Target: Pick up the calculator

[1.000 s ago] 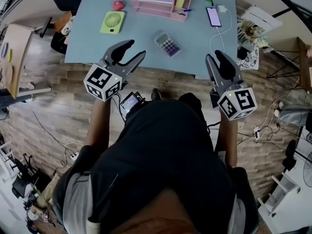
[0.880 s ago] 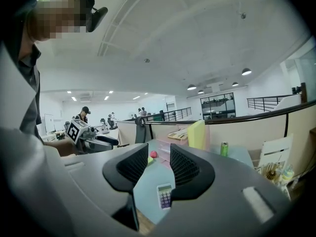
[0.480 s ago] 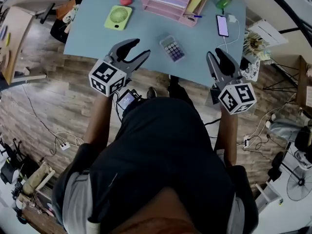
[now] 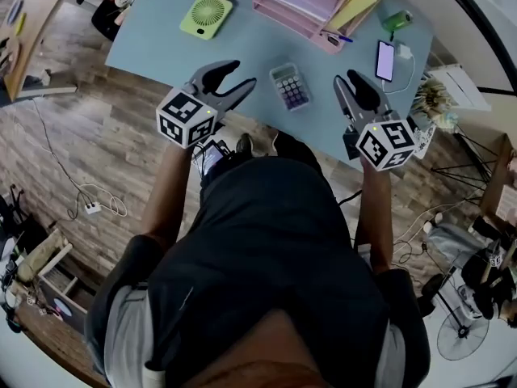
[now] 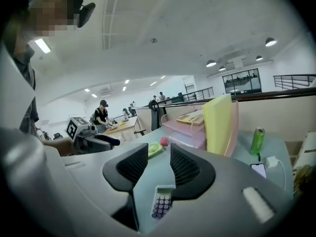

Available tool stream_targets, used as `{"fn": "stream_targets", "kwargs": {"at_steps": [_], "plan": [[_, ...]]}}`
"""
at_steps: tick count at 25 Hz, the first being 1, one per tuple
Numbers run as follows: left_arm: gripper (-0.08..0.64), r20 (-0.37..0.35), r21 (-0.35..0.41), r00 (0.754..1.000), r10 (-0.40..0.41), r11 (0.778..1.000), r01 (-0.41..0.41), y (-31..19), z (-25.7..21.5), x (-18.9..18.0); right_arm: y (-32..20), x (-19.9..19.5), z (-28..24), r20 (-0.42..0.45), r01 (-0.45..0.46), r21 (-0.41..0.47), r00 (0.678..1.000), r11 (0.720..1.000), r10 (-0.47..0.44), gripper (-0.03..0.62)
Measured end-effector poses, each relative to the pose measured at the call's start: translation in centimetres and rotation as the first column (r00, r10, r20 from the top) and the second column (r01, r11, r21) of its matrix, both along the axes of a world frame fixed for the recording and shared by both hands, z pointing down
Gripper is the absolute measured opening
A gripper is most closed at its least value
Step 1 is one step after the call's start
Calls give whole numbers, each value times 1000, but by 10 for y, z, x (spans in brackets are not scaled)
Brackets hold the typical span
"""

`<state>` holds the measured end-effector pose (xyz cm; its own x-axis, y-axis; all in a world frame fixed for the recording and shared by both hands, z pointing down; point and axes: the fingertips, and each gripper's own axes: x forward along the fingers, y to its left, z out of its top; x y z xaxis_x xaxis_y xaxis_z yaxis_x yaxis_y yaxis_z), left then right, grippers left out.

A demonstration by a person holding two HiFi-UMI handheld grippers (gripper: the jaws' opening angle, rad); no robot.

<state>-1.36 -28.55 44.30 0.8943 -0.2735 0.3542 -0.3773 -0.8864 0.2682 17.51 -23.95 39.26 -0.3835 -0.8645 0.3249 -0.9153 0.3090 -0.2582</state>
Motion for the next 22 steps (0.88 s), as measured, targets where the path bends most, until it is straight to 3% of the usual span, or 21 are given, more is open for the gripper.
{"fn": "stream_targets", "kwargs": {"at_steps": [11,22], "plan": [[252,79,-156,996,-51,986,63,-29,84,28,-62,-1,80,52,154,-135,988,979,-149,123],[252,143,-292,989,-32,954,73,-33,161,52,-90,-21,171,115,309,-279,951,909,-288,138]]}}
